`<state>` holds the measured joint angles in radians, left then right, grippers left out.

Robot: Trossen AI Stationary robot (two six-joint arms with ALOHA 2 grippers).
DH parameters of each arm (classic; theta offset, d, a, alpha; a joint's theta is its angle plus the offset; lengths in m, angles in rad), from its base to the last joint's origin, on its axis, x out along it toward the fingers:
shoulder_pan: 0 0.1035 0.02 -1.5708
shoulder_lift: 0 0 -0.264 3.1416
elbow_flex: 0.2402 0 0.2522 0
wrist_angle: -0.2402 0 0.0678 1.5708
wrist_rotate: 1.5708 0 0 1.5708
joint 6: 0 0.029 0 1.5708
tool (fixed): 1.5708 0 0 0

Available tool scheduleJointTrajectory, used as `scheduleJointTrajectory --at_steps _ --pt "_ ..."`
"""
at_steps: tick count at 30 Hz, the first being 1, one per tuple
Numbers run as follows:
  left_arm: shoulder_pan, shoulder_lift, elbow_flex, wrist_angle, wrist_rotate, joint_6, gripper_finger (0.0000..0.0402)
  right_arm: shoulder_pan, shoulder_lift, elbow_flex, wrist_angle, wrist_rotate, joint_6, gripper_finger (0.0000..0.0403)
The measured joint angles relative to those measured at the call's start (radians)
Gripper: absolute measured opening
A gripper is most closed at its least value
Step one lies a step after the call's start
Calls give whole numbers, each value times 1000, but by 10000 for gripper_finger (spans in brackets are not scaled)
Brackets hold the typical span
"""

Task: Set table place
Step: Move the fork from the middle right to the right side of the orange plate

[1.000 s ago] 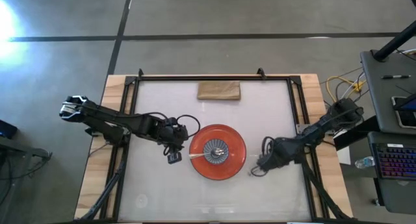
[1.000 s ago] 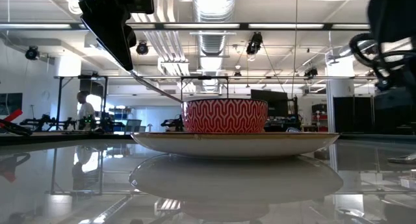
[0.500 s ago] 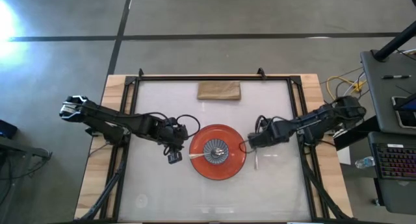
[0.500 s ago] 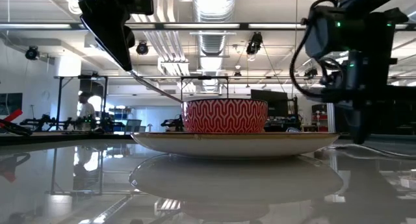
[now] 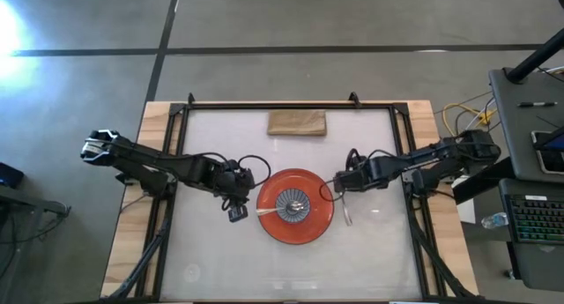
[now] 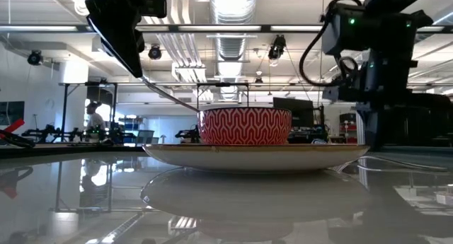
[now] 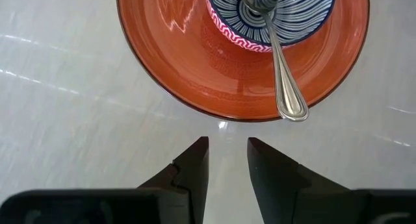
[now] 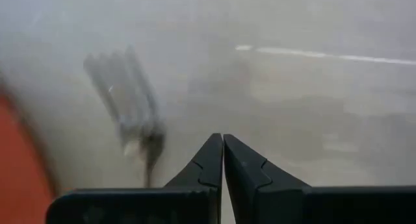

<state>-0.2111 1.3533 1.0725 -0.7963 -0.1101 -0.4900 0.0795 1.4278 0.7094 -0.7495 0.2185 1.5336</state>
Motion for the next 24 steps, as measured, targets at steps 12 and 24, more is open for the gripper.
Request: scheduleJointTrajectory --at_steps 12,24 --pt "0 0 0 2 0 -4 91 141 -30 2 9 -134 75 8" --pt "0 0 0 2 0 -2 91 337 11 2 40 -147 315 8"
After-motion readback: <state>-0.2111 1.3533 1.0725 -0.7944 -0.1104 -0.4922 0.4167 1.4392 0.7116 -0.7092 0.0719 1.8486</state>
